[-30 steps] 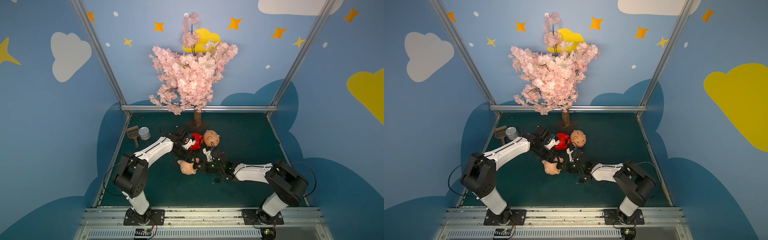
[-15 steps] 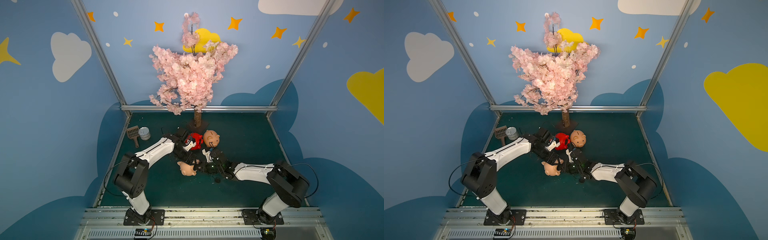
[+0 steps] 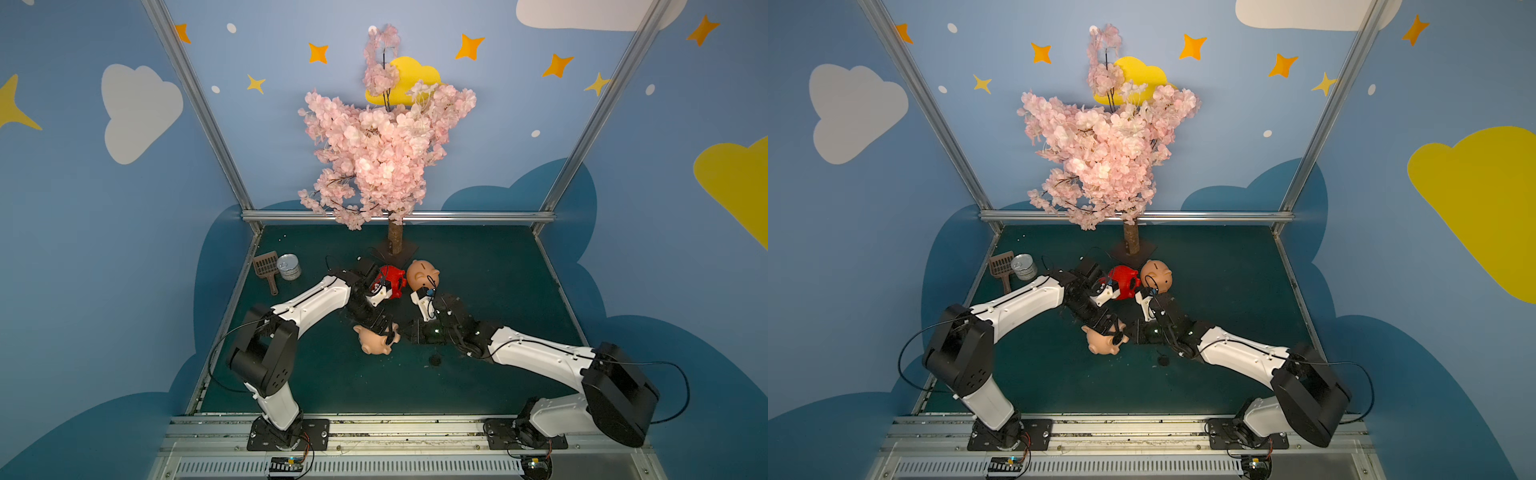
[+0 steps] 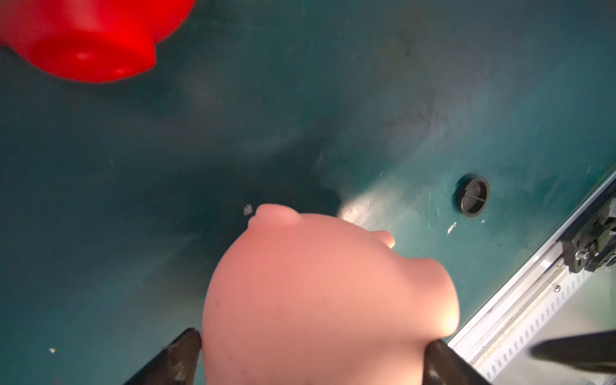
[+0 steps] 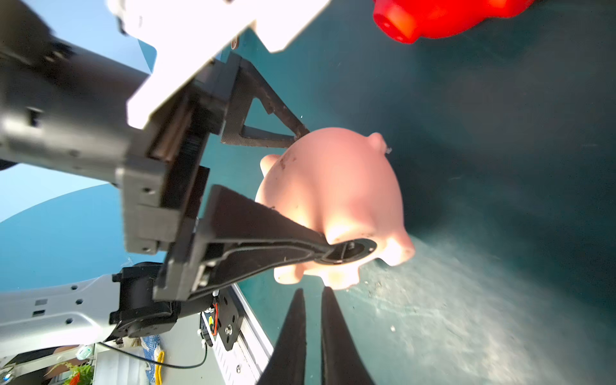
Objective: Close piggy banks
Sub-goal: Screw the knob on the piggy bank, then move the piggy bank to the center of the board.
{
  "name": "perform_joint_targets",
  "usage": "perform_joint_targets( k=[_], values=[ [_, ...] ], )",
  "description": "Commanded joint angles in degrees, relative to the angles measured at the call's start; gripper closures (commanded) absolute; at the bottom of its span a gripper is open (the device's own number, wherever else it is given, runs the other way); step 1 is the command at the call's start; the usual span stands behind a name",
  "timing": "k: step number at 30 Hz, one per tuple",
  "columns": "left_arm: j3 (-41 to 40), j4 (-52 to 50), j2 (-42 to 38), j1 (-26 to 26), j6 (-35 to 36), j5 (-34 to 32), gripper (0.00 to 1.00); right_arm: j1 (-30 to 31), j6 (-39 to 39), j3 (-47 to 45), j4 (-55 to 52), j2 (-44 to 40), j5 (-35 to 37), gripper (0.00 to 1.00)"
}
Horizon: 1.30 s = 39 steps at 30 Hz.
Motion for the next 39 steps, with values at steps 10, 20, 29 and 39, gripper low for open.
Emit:
perform_joint_targets(
  k=[10,20,29,39],
  values=[
    [1.3,-5.0,0.1,-4.1,3.1,-8.0,0.01,-5.2,-9.1,-2.6,-8.3,-13.4,6.9,0.85],
    [5.3,-7.6,4.3,-2.6,2.7,-16.5,0.07,-9.2,-9.1,-2.9,-7.0,-13.6,5.9,0.83],
    [9.3,-7.3,8.0,3.1,-0.3,-19.8,0.10,-10.6,-8.3,-2.3,-5.7,-12.1,3.8,0.83],
    [18.7,-3.5,16.7,9.3,-3.8,-23.7,0.11,-11.7,-7.8,-2.2,-6.0,-12.7,2.9,0.83]
  ],
)
